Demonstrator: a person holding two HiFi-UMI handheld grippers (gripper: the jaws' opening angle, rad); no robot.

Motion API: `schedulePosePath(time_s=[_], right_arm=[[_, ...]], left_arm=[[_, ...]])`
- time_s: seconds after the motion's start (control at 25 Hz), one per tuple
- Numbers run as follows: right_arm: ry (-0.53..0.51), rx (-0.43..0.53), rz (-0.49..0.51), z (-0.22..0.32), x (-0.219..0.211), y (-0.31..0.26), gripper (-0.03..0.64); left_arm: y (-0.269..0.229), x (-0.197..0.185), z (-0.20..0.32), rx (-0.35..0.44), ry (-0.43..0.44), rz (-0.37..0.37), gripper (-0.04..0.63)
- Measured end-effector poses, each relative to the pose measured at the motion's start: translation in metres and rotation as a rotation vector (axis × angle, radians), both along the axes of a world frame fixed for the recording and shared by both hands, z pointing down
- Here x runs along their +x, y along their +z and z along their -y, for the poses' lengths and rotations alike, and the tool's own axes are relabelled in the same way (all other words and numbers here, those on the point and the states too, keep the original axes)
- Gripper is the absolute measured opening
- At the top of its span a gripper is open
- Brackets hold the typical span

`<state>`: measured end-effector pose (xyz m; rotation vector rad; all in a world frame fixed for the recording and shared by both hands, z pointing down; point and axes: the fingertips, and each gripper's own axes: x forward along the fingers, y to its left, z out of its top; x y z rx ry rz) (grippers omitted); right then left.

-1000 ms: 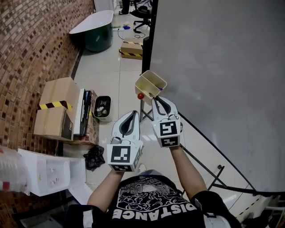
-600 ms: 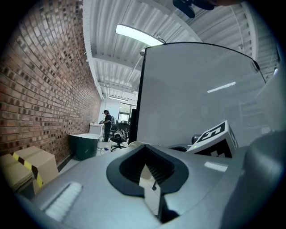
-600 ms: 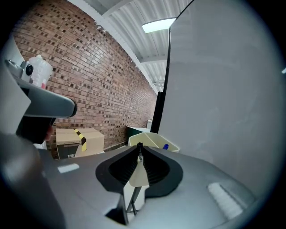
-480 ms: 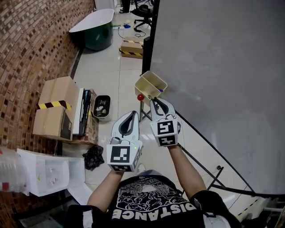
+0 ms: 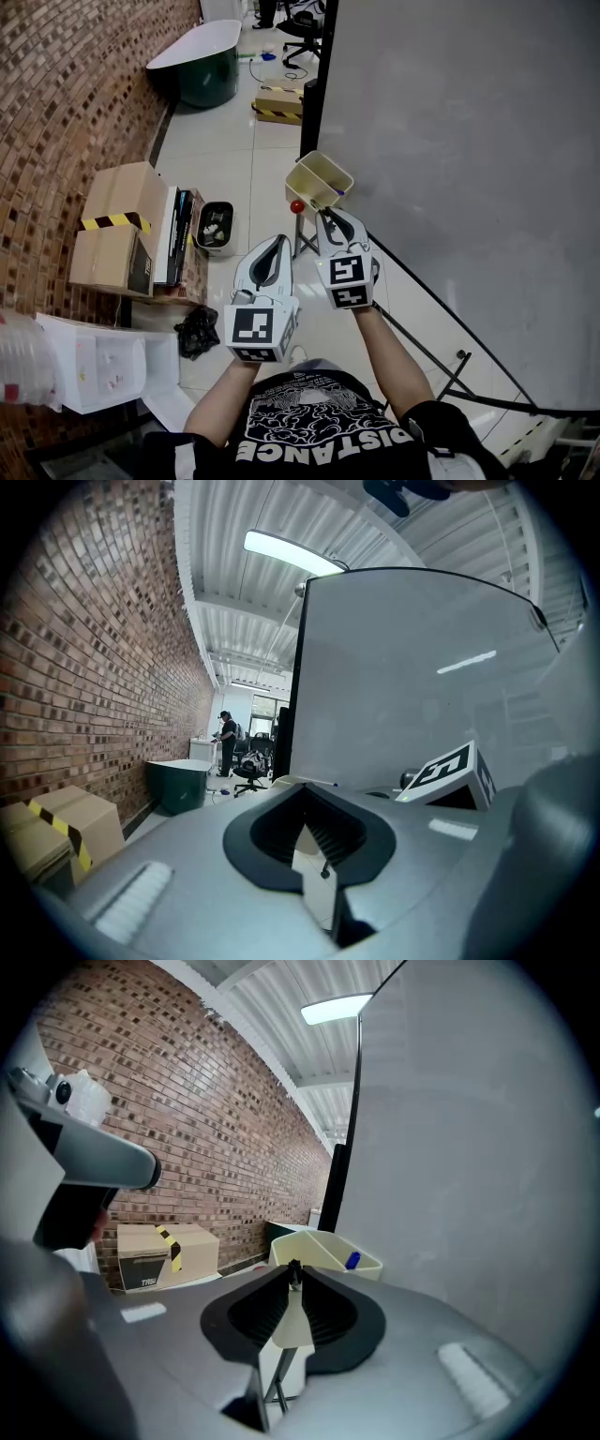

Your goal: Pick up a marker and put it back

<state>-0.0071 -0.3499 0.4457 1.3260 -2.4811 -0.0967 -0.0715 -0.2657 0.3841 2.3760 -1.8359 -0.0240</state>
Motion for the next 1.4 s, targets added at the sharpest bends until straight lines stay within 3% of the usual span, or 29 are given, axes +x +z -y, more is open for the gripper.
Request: schedulePosePath(time_s=[0.76,1.4], right_arm=[[0.026,0.063,0.054,-0.027,0.011,-0.036,0.037],[0.046,0.186,0.178,-0.124,0.022,-0.104,0.037]], left_arm=[[-0.006,0.008,-0.014,0.012,0.034,0.011,0.006],[-0.025,0.02,-0.064,0.052,0.078,0.013,0.006]])
